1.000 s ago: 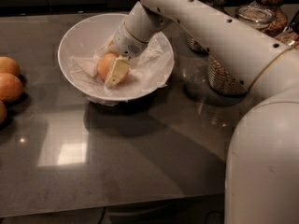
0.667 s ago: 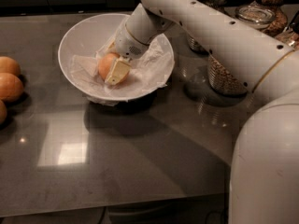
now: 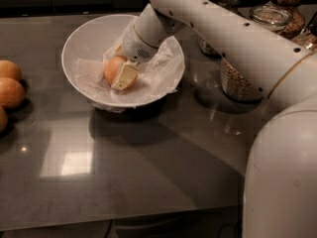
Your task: Pick orange from white bowl
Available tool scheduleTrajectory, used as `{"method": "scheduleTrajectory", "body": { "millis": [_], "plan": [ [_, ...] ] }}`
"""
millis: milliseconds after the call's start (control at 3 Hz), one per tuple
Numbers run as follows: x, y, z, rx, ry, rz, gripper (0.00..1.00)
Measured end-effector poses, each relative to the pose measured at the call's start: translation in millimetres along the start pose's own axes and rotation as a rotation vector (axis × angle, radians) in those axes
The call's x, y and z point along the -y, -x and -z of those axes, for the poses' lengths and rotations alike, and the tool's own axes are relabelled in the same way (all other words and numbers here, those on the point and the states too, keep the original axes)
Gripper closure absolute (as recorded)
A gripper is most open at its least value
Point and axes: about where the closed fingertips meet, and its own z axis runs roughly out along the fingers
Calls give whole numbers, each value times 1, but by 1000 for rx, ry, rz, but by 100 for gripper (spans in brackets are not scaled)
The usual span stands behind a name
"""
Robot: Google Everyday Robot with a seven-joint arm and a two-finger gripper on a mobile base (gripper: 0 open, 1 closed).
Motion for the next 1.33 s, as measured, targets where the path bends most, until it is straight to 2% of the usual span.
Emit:
{"method": "scheduleTrajectory", "body": {
  "millis": [333,1000,1333],
  "plan": [
    [0,3,12,24,-28,8,100],
    [-9,17,93,58,-179,53,100],
    [-14,20,125,70,-233,69,100]
  ]
}}
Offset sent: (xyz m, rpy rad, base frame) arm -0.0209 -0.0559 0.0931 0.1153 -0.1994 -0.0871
